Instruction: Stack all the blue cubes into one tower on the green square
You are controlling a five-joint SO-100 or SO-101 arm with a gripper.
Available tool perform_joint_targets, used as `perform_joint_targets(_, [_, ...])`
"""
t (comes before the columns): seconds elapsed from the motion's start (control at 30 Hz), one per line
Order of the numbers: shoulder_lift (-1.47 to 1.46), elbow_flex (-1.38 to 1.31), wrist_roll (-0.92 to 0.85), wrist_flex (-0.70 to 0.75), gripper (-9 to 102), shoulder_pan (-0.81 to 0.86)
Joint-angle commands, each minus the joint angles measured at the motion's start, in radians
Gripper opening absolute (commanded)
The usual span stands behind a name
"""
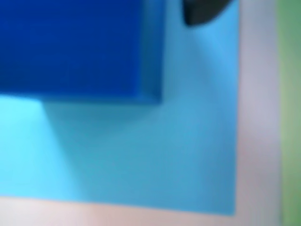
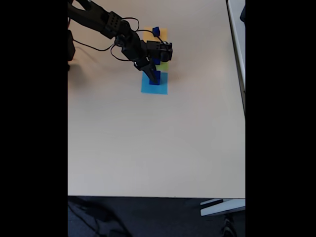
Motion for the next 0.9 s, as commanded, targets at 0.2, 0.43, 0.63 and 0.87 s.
perform_joint_targets(0.2, [-0.003, 0.032, 0.020, -0.074, 29, -0.006])
perform_joint_targets(0.43, [-0.011, 0.048, 0.009, -0.089, 24, 0.003])
perform_joint_targets(0.63, [-0.005, 0.048, 0.006, -0.089, 8, 0.008])
perform_joint_targets(0.87, [0.034, 0.029, -0.021, -0.067, 0, 0.008])
